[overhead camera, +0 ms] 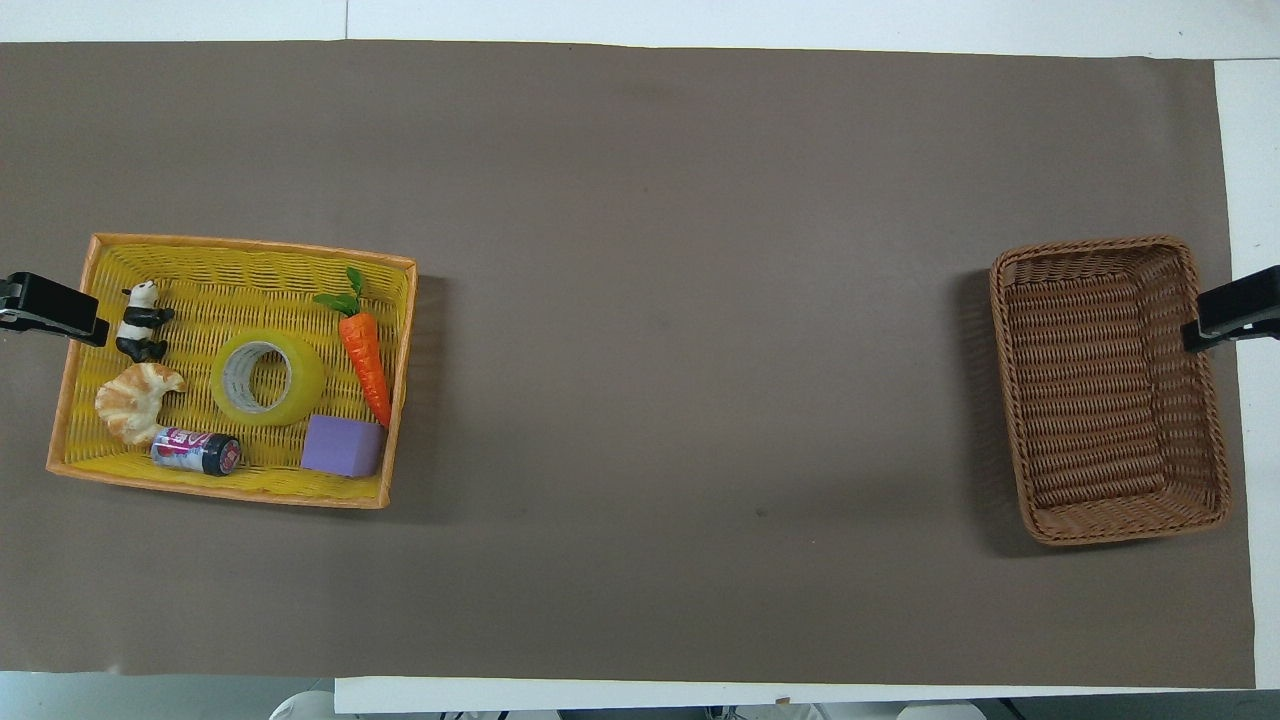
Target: Move tape to another basket
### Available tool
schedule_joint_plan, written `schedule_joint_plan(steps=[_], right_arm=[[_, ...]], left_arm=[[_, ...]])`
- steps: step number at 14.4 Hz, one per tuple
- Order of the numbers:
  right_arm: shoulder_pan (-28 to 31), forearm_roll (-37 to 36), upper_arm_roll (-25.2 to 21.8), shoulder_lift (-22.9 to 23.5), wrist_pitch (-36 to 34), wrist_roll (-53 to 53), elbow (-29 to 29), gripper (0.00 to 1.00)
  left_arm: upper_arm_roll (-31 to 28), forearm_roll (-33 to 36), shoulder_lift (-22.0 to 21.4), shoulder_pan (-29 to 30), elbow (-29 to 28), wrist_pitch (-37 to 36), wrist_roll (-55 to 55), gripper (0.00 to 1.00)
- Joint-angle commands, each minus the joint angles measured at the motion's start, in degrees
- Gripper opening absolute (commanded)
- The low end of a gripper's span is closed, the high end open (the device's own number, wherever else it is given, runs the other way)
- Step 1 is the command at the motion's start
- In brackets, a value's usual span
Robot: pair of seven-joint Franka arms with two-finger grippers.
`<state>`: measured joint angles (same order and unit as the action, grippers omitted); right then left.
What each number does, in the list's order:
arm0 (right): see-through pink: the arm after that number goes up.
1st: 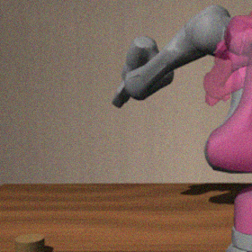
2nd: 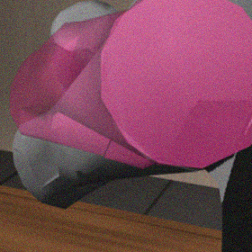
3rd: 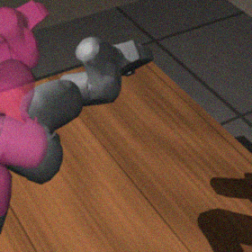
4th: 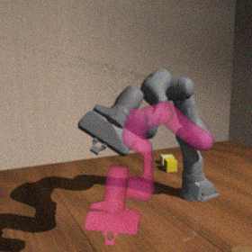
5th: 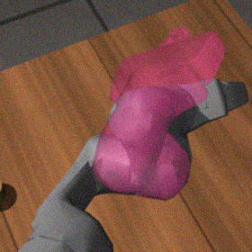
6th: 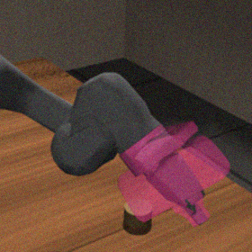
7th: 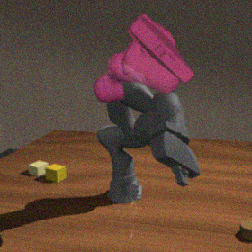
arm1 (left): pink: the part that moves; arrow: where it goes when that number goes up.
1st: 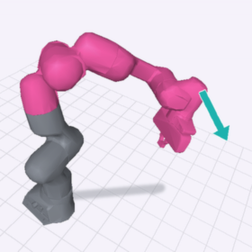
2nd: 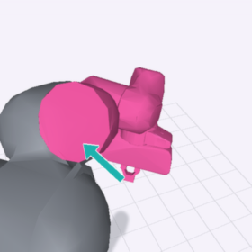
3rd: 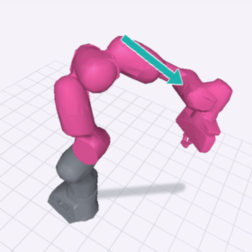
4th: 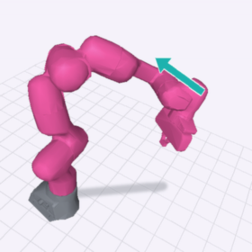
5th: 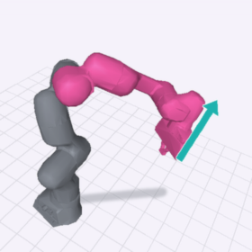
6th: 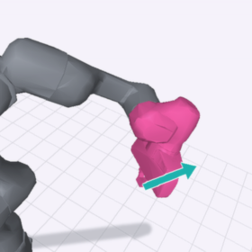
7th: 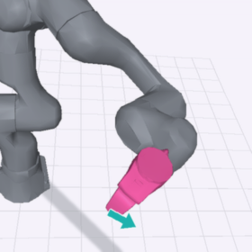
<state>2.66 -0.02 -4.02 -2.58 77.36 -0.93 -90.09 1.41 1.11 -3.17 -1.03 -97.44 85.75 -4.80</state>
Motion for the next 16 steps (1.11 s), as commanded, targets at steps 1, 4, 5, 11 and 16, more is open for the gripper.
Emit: schedule_joint_plan(steps=[1,4,5,11,16], right_arm=[[0.5,-0.1,0.4,-1.1,0.8,1.3,-1.5,1.0],[0.5,-0.1,0.4,-1.1,0.8,1.3,-1.4,1.0],[0.5,-0.1,0.4,-1.1,0.8,1.3,-1.4,1.0],[0.6,-0.1,0.4,-1.1,0.8,1.3,-1.4,1.0],[0.6,-0.1,0.4,-1.1,0.8,1.3,-1.4,1.0]], left_arm=[[-0.3,-0.2,-0.2,0.1,-0.2,-0.1,-0.5,1.0],[-0.4,-0.1,-0.2,0.2,-0.2,-0.5,0.0,1.0],[-0.4,-0.1,-0.2,0.8,-0.2,-0.7,0.0,1.0],[-0.2,-0.1,-8.3,1.3,-21.0,21.4,2.2,1.0],[-0.1,-0.1,-8.9,1.2,-28.4,25.4,2.2,1.0]])
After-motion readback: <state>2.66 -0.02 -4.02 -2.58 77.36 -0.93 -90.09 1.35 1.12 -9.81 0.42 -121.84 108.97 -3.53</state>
